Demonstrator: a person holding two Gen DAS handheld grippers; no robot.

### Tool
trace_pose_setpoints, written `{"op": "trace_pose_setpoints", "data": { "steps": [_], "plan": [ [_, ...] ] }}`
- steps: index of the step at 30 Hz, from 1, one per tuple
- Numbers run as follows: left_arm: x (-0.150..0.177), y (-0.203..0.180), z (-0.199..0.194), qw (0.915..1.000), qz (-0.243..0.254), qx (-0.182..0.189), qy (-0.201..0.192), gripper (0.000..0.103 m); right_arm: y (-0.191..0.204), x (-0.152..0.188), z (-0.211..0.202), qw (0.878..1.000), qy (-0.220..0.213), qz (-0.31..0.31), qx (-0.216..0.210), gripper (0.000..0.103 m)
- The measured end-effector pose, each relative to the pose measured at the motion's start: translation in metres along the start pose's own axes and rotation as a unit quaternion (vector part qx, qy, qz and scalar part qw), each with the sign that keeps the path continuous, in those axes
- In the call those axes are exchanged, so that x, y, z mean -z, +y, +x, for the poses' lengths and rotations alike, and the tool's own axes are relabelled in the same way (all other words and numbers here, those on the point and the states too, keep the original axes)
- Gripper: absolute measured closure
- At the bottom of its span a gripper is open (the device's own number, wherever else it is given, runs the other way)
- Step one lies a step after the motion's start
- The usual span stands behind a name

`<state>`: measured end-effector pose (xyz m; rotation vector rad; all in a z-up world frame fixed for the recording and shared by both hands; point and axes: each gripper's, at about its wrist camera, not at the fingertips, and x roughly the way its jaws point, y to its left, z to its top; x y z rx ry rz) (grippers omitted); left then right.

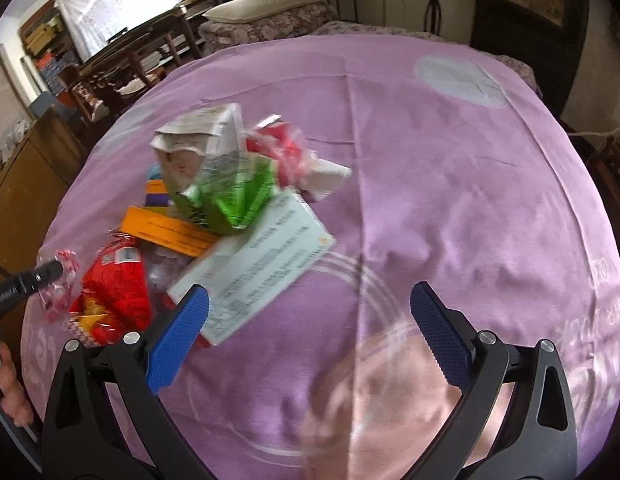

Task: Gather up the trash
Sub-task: 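Lift the candy wrapper with the left tool while the right tool grasps the red chip bag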

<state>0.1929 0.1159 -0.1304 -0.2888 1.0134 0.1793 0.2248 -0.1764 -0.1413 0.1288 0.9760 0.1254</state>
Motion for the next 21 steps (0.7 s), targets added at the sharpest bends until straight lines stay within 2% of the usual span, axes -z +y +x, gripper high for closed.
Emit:
{"op": "trace_pose_setpoints", "data": {
  "steps": [5,8,15,17,20,21],
  "plan": [
    [0.015,0.015,-0.008,1.0000,-0.005,-0.002,0.002,0.074,0.037,0.005,-0.027,0.994,-0.032,-0.079,-0.065,0.006],
    [0.020,0.024,-0.009,0.9999,-0.009,-0.004,0.007,0.074,0.059,0.013,-0.031,0.986,-0.025,-0.126,-0.108,0.006],
    [0.036,0.042,-0.021,0.9998,-0.013,-0.011,0.009,0.074,0.100,0.032,-0.018,0.974,-0.002,-0.205,-0.098,0.006],
    [0.041,0.047,-0.023,0.9998,-0.016,-0.009,0.012,0.074,0.110,0.035,-0.015,0.971,-0.004,-0.221,-0.088,0.009],
    [0.049,0.055,-0.029,0.9996,-0.021,-0.010,0.016,0.074,0.117,0.035,-0.008,0.970,-0.001,-0.233,-0.070,0.021],
    [0.051,0.056,-0.031,0.9996,-0.020,-0.010,0.016,0.074,0.119,0.036,-0.004,0.970,0.005,-0.234,-0.068,0.031]
  ]
}}
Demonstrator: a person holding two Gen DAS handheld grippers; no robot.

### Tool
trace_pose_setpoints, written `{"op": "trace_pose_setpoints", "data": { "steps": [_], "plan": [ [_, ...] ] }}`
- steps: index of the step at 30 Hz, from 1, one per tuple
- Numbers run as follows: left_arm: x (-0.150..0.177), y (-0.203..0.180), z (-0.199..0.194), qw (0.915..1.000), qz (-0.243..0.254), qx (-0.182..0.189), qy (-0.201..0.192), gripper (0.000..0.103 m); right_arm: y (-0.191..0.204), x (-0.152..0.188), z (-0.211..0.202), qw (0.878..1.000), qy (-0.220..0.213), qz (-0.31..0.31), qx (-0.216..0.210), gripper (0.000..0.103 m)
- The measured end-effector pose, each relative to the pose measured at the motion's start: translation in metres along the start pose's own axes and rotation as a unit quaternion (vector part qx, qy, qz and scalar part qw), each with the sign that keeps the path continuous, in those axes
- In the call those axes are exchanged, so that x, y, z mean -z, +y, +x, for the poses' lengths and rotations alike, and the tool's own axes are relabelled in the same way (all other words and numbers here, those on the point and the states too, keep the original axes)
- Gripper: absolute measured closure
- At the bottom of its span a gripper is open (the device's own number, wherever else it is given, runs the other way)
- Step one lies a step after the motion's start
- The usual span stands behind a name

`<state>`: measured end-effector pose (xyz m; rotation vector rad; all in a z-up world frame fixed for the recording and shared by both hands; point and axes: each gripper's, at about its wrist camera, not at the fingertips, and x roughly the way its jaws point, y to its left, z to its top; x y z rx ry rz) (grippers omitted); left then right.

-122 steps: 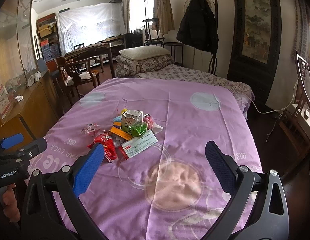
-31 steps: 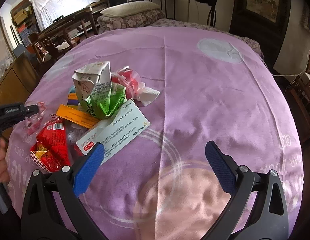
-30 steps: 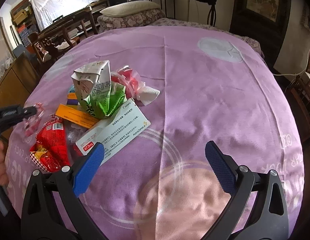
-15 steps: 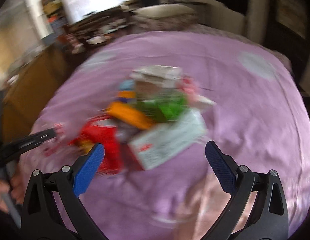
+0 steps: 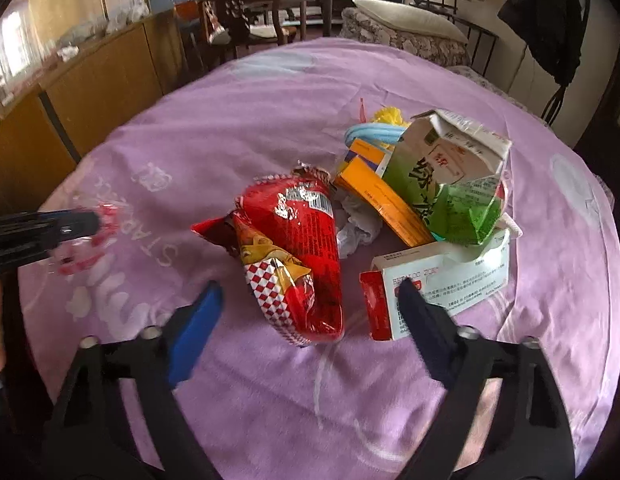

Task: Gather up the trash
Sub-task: 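Lift the candy wrapper with the left tool while the right tool grasps the red chip bag, then carry both items to the red wastebasket and open both tools to drop them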

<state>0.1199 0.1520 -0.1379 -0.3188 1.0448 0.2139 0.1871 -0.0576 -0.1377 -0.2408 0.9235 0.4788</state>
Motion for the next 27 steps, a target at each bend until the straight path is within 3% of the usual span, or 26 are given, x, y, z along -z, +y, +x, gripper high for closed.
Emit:
{"op": "trace_pose_setpoints", "data": {
  "steps": [3,7,16,27],
  "plan": [
    [0.006,0.006,-0.007,1.0000,0.001,-0.003,-0.004,0.074,-0.001,-0.002,0.010,1.000,0.022,0.011,-0.005,0.056],
    [0.013,0.012,-0.016,1.0000,-0.002,0.000,-0.008,0.074,-0.004,0.004,0.015,0.998,0.042,0.037,-0.025,0.069],
    [0.032,0.029,-0.040,0.9998,-0.008,0.004,-0.019,0.074,-0.001,0.020,-0.039,0.994,-0.003,0.075,-0.083,0.076],
    [0.071,0.085,-0.083,0.9981,-0.040,-0.019,-0.042,0.074,0.076,0.027,-0.076,0.990,-0.009,0.005,-0.137,0.075]
  ]
}}
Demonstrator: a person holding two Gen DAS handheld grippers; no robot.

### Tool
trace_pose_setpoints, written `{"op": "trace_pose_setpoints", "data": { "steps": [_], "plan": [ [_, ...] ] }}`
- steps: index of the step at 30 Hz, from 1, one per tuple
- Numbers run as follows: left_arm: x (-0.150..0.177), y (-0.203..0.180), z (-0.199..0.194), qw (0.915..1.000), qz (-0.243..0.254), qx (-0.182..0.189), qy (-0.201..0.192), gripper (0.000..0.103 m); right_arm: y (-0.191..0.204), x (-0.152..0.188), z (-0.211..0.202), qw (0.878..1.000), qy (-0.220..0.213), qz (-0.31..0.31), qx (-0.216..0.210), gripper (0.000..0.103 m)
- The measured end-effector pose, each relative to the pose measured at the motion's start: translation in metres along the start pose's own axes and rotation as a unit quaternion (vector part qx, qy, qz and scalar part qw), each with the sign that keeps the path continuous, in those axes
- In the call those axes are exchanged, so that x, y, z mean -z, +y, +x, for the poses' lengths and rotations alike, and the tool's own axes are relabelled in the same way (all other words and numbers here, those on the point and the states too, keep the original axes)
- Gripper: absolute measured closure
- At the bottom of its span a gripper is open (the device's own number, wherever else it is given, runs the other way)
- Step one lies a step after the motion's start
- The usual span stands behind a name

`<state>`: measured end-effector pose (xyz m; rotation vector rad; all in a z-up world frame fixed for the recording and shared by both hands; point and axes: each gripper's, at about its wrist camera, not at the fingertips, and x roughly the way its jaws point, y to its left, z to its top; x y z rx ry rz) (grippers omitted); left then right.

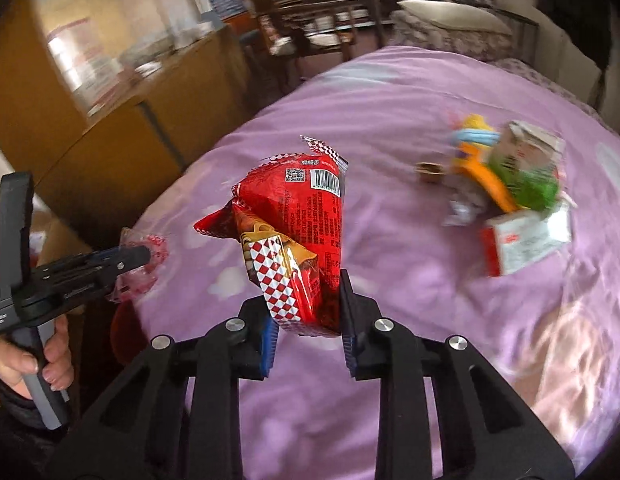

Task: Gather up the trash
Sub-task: 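Carry both items to the red wastebasket and open both tools to drop them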

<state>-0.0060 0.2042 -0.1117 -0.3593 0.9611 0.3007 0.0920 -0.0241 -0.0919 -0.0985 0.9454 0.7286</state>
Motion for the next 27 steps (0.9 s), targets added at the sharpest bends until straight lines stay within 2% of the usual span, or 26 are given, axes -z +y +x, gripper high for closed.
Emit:
{"op": "trace_pose_setpoints", "data": {
  "steps": [7,12,17,22,27],
  "plan": [
    [0.027,0.080,-0.028,0.9975,-0.055,-0.044,-0.008,0.074,0.082,0.002,0.022,0.995,0.032,-0.067,-0.060,0.075],
    [0.055,0.141,-0.035,0.9911,-0.103,-0.084,0.004,0.074,0.151,0.009,0.045,0.985,0.063,-0.121,-0.107,0.075],
    [0.090,0.205,-0.020,0.9784,-0.159,-0.126,0.041,0.074,0.219,0.019,0.074,0.968,0.100,-0.168,-0.156,0.075],
    [0.119,0.252,0.007,0.9639,-0.202,-0.151,0.087,0.074,0.278,0.037,0.111,0.948,0.153,-0.210,-0.184,0.075],
    [0.140,0.289,0.038,0.9524,-0.242,-0.141,0.121,0.074,0.314,0.056,0.164,0.934,0.202,-0.231,-0.183,0.075]
  ]
}}
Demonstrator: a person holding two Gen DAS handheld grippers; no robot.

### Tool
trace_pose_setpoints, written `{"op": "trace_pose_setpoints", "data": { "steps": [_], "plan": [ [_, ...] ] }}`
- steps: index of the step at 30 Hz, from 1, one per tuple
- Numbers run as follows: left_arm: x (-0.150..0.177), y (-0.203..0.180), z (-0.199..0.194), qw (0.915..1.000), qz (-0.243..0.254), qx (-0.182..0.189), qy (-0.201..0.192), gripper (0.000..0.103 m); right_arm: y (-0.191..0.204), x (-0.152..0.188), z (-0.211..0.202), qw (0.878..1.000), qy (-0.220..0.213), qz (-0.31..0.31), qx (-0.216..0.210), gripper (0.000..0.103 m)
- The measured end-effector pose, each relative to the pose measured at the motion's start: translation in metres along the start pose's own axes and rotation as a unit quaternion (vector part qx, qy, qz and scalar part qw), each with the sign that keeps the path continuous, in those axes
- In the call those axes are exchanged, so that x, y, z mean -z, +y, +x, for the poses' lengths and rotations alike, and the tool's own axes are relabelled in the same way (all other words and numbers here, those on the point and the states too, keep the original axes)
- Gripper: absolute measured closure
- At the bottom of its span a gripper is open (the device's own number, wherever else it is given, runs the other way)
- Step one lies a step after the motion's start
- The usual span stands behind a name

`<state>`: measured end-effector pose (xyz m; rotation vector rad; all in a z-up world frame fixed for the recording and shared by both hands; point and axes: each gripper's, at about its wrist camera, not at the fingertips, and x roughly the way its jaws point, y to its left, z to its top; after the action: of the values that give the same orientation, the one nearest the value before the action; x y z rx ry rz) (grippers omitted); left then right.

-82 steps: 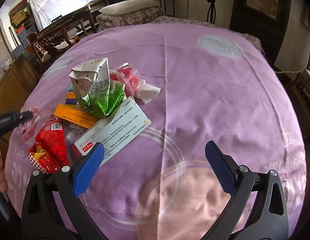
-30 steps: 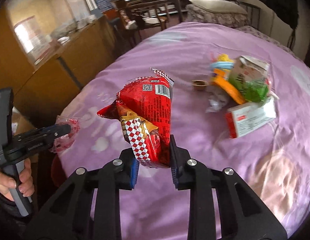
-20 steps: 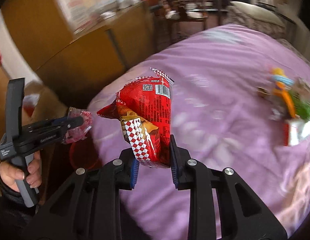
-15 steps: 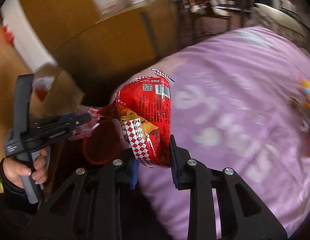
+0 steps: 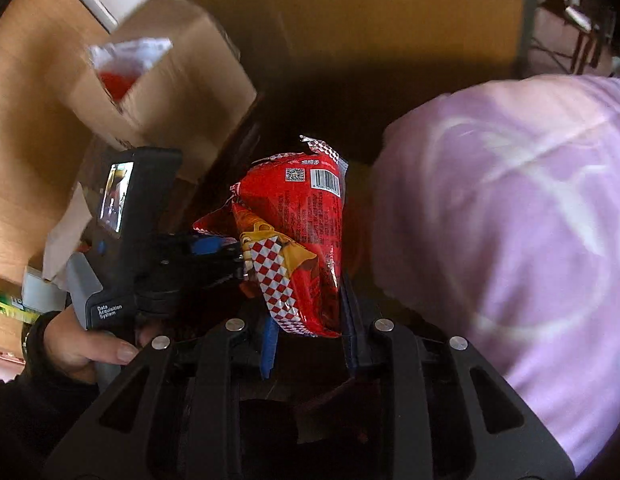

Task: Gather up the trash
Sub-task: 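Carry both items to the red wastebasket and open both tools to drop them, then move both tools back over the trash on the bedspread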

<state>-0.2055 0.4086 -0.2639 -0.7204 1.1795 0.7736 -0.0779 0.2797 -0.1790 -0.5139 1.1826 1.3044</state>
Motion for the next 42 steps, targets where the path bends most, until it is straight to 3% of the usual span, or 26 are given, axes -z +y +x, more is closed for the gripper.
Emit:
{"op": "trace_pose_setpoints", "data": {
  "steps": [5,15,19,21,29,36,42],
  "plan": [
    [-0.001,0.009,0.019,0.9998,-0.009,0.001,0.018,0.074,0.001,-0.013,0.044,0.999,0.044,0.003,0.004,0.075],
    [-0.005,0.023,0.033,0.9991,-0.031,-0.002,0.028,0.071,0.001,-0.036,0.086,0.997,0.078,0.003,0.005,0.075],
    [-0.004,0.025,0.031,0.9989,-0.035,-0.006,0.032,0.058,0.000,-0.042,0.094,0.996,0.086,0.009,0.004,0.068],
    [-0.003,0.027,0.029,0.9988,-0.038,-0.006,0.031,0.054,-0.001,-0.042,0.087,0.997,0.080,0.008,0.008,0.060],
    [0.001,0.026,0.019,0.9991,-0.034,-0.011,0.022,0.049,0.000,-0.034,0.080,0.998,0.067,0.008,0.009,0.060],
    [0.000,0.011,0.003,0.9998,-0.014,-0.013,0.011,0.043,0.001,-0.025,0.047,0.999,0.024,0.011,0.020,0.057],
    [0.001,-0.012,-0.041,0.9985,-0.002,-0.034,-0.042,0.028,-0.016,-0.006,-0.007,0.999,-0.033,0.034,0.022,0.052]
  ]
}}
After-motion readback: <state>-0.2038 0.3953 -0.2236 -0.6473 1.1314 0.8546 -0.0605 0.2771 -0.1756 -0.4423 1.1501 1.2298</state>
